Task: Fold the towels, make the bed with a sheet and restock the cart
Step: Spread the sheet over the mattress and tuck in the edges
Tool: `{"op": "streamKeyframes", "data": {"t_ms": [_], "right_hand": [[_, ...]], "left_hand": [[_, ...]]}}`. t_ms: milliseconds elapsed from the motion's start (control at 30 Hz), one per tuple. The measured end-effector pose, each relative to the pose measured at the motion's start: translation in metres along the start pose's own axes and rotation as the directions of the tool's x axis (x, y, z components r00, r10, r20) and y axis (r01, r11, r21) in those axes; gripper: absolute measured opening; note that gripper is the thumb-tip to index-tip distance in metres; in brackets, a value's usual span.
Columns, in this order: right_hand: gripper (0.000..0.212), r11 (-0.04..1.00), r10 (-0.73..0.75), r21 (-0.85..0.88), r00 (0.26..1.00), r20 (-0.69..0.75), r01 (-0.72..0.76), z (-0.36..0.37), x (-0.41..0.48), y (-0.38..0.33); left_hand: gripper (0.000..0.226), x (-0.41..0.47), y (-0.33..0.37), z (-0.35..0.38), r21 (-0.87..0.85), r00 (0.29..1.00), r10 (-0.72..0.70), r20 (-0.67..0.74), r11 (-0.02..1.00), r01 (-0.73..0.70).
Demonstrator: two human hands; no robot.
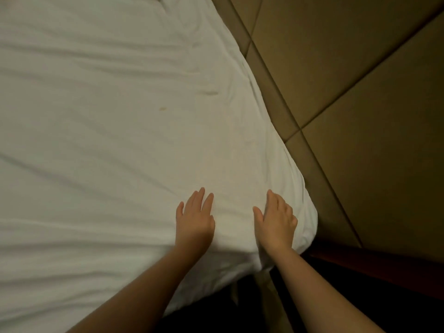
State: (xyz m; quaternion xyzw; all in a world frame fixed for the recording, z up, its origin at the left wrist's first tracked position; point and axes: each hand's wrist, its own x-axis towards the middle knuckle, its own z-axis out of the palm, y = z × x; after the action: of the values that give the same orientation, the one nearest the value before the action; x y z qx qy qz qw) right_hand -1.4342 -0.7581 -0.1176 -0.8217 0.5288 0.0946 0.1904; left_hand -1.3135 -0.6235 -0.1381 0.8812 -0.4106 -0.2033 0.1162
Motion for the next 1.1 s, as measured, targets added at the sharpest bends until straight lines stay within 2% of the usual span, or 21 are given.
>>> {"op": "streamKeyframes", "data": {"t_ms": [200,267,367,433,533,633,767,833,900,933,1000,1067,1100], "right_hand": [[0.057,0.957,0.158,0.241,0.987,0.021,-0.159,0.002,-0.036,0.044],[0.048,0.919,0.176,0.346,0.982,0.071,-0.19,0.005,-0.046,0.06],[0.024,0.845,0.192,0.483,0.973,0.128,-0.231,0.016,-0.057,0.084],[0.023,0.777,0.216,0.578,0.968,0.125,-0.248,0.022,-0.061,0.096],[0.022,0.733,0.256,0.631,0.962,0.09,-0.254,0.024,-0.063,0.102],[0.022,0.707,0.244,0.656,0.962,0.124,-0.264,0.032,-0.066,0.104],[0.024,0.698,0.227,0.668,0.964,0.137,-0.259,0.045,-0.079,0.094],[0.023,0.675,0.2,0.695,0.968,0.15,-0.248,0.053,-0.088,0.085],[0.021,0.588,0.196,0.763,0.962,0.189,-0.27,0.056,-0.093,0.074],[0.021,0.525,0.212,0.796,0.952,0.22,-0.301,0.056,-0.093,0.068],[0.022,0.329,0.283,0.866,0.914,0.29,-0.377,0.05,-0.085,0.059],[0.021,0.13,0.358,0.898,0.865,0.352,-0.419,0.041,-0.071,0.056],[0.02,0.098,0.37,0.905,0.86,0.352,-0.413,0.036,-0.065,0.056]], "left_hand": [[0.047,-0.056,0.026,0.028,0.007,0.999,-0.038,-0.032,0.999,0.038],[0.049,-0.073,0.035,0.037,-0.021,0.997,-0.077,-0.008,0.997,0.077],[0.047,-0.097,0.046,0.053,-0.078,0.994,-0.106,-0.02,0.992,0.104],[0.05,-0.115,0.047,0.061,-0.127,0.991,-0.134,-0.002,0.983,0.132],[0.05,-0.135,0.05,0.064,-0.17,0.986,-0.166,-0.002,0.972,0.163],[0.05,-0.147,0.054,0.067,-0.237,0.982,-0.19,0.011,0.953,0.187],[0.05,-0.148,0.053,0.07,-0.395,0.965,-0.263,-0.027,0.889,0.231],[0.044,-0.144,0.055,0.064,-0.528,0.932,-0.363,-0.017,0.795,0.3],[0.044,-0.137,0.059,0.057,-0.654,0.876,-0.479,0.058,0.644,0.396],[0.044,-0.132,0.06,0.053,-0.718,0.838,-0.531,0.125,0.535,0.446],[0.041,-0.124,0.059,0.05,-0.82,0.772,-0.577,0.268,0.284,0.497],[0.038,-0.118,0.055,0.045,-0.856,0.722,-0.56,0.405,0.045,0.515],[0.036,-0.114,0.054,0.043,-0.853,0.703,-0.536,0.467,-0.063,0.518]]}}
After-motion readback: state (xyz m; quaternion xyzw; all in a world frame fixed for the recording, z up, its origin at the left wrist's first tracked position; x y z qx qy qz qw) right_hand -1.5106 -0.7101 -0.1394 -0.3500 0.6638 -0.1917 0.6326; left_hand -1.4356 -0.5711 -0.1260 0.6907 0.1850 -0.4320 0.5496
